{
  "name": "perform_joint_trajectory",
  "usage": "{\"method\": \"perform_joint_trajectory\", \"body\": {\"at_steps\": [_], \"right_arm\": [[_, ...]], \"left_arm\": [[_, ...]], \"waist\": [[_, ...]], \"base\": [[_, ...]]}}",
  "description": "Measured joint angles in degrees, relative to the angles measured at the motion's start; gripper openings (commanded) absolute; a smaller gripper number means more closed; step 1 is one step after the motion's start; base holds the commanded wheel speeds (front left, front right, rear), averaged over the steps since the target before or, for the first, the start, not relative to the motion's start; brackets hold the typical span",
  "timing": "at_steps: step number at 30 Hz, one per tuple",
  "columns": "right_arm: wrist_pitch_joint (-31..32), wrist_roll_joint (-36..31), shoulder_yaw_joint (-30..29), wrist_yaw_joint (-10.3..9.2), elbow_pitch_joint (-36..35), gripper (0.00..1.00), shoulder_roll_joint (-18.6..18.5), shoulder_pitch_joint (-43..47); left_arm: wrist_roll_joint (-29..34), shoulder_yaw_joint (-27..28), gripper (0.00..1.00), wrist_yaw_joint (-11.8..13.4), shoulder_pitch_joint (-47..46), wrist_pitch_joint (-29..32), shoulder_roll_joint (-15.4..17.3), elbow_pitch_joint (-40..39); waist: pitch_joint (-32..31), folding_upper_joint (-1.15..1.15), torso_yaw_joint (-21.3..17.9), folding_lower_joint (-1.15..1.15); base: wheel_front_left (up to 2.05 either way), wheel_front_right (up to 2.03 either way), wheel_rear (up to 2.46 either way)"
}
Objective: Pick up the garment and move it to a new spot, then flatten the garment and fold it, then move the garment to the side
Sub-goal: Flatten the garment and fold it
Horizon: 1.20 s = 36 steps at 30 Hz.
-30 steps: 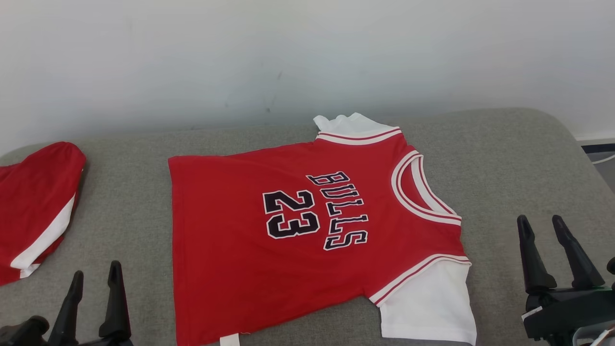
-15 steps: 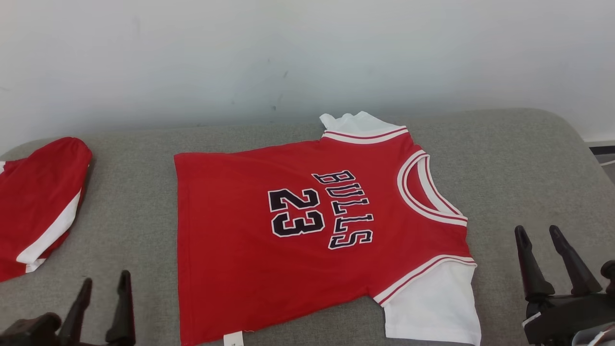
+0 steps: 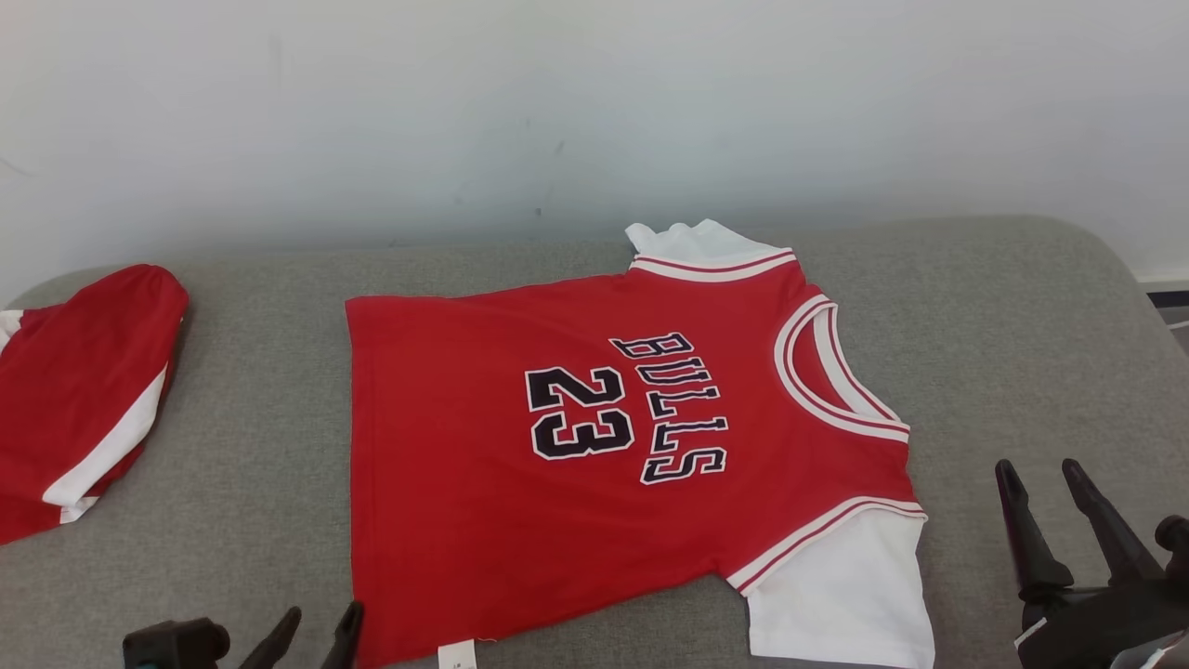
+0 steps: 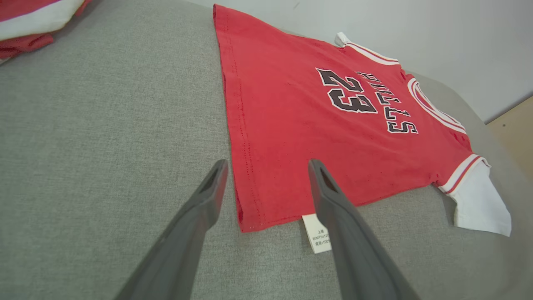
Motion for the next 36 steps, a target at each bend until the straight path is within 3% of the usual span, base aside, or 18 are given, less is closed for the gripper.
{"method": "perform_joint_trajectory", "body": {"at_steps": [7, 14, 27, 28, 31, 36], "right_arm": [[1.0, 0.0, 0.8, -0.07, 0.1, 1.0, -0.1, 0.3], [2.0, -0.1, 2.2, 0.05, 0.3, 1.0, 0.0, -0.7], [2.5, -0.6, 2.4, 0.25, 0.9, 1.0, -0.3, -1.4], [2.5, -0.6, 2.4, 0.25, 0.9, 1.0, -0.3, -1.4], [2.8, -0.7, 2.5, 0.25, 0.9, 1.0, -0.2, -1.4], [3.2, -1.0, 2.6, 0.25, 1.6, 1.0, -0.4, -1.4]], "left_arm": [[-2.4, -2.5, 1.0, -2.6, -0.8, 7.4, 0.8, 3.9], [-3.0, -2.9, 1.0, -3.5, -4.7, 12.6, 1.9, 10.3], [-4.0, -3.9, 1.0, -4.5, -9.2, 14.8, 0.0, 18.0], [-3.8, -4.0, 0.64, -4.5, -9.6, 14.8, 0.1, 18.4], [-3.1, -4.2, 0.0, -4.5, -10.0, 14.8, 0.3, 19.9], [-2.9, -4.9, 0.0, -4.8, -10.7, 14.8, 0.4, 21.3]], "waist": [[-0.4, 0.0, 0.1, 0.0], [-0.1, 0.0, -0.8, 0.0], [1.0, 0.0, -3.2, 0.0], [1.1, 0.0, -3.3, 0.0], [1.2, 0.0, -3.3, 0.0], [1.4, 0.0, -3.0, 0.0]], "base": [[0.0, 0.0, 0.0], [0.0, 0.0, 0.0], [0.0, 0.0, 0.0], [0.0, 0.0, 0.0], [0.0, 0.0, 0.0], [0.0, 0.0, 0.0]]}}
